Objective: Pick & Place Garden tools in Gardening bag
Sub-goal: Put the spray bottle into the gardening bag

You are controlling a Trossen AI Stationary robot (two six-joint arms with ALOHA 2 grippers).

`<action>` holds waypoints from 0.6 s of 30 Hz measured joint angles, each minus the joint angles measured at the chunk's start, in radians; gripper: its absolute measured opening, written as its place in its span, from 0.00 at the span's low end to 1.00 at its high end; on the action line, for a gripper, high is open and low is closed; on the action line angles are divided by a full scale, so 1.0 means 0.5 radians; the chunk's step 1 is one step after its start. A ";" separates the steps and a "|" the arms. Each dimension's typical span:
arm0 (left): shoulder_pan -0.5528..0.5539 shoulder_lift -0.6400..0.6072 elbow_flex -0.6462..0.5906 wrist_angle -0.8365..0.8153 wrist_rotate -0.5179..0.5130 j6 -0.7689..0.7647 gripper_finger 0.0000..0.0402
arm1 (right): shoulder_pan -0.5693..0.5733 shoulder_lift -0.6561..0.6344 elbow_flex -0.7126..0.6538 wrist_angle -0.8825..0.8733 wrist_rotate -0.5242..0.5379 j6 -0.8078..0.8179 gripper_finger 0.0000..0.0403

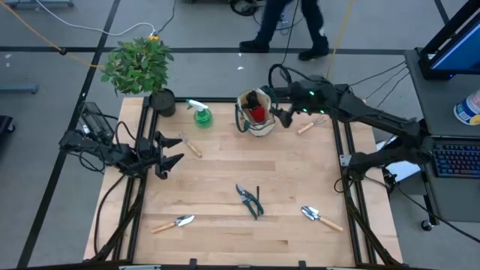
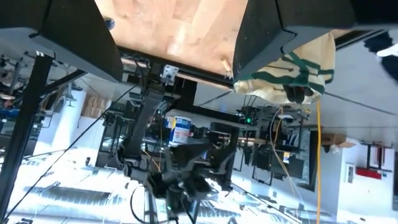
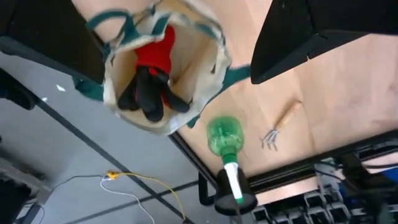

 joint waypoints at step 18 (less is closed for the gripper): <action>0.137 1.195 0.984 -0.469 -0.322 0.617 0.77 | 0.000 -1.004 -1.357 1.408 0.000 0.550 0.98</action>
